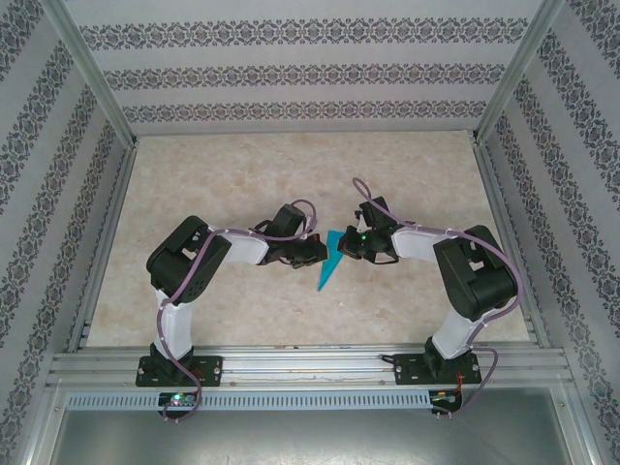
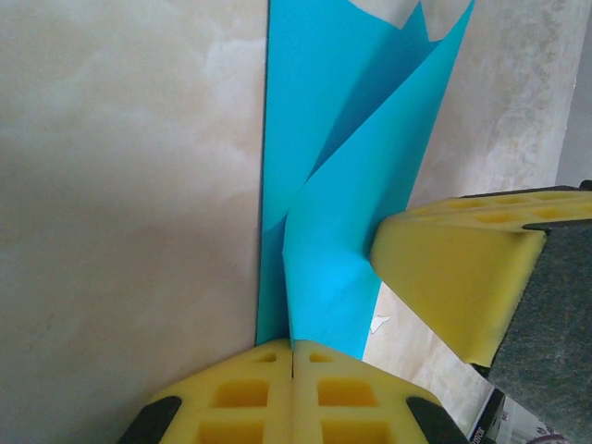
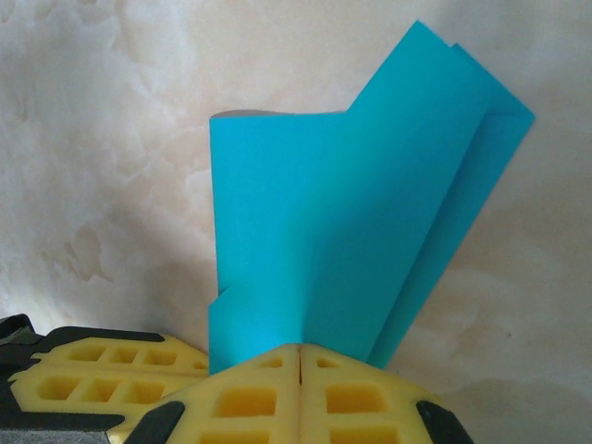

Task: Fold a paper plane with a square sheet of paper (fold left side to right side)
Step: Fold the wing for the fifth time at the center of the table.

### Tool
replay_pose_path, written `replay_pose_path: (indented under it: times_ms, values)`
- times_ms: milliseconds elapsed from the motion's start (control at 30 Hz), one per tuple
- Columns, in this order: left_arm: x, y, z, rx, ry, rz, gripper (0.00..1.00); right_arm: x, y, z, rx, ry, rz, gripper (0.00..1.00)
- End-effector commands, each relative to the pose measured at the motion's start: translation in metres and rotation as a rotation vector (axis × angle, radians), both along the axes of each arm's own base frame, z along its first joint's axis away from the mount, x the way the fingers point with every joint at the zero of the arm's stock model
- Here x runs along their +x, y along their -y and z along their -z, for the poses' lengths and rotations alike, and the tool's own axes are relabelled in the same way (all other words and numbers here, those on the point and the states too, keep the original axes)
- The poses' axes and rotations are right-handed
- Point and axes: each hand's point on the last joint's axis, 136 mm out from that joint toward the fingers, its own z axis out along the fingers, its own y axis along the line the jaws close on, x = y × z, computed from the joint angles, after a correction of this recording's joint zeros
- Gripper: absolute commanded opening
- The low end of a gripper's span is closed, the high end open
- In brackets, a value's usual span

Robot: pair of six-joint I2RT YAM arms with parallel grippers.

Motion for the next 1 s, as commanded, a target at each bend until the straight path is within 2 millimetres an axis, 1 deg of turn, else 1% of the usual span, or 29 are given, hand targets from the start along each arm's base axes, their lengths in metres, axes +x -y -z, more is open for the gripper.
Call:
replay_pose_path:
  times_ms: [0,200,433,633,700,800,967]
  values:
    - [-0.007,-0.017,0.050,0.139,-0.056,-0.026,0.00,-0.004,0.003,0.009,-0.041,-0.016,-0.009,0.01]
    - [-0.008,-0.016,0.050,0.132,-0.059,-0.021,0.00,-0.008,0.005,0.014,-0.052,-0.032,-0.006,0.01]
    - [-0.010,-0.009,0.050,0.118,-0.061,0.005,0.00,-0.014,0.010,0.021,-0.078,-0.054,-0.005,0.01]
    - [-0.009,-0.010,0.045,0.113,-0.046,0.003,0.07,-0.025,0.019,0.033,-0.106,-0.093,0.004,0.00]
    - [-0.009,-0.010,0.040,0.107,-0.032,0.004,0.08,-0.030,0.023,0.036,-0.110,-0.104,0.011,0.00]
    - [-0.007,-0.011,0.026,0.099,-0.002,0.003,0.13,-0.035,0.028,0.041,-0.103,-0.115,0.020,0.00]
    - [0.001,-0.016,-0.014,0.061,0.076,-0.014,0.20,-0.040,0.030,0.044,-0.086,-0.121,0.019,0.00]
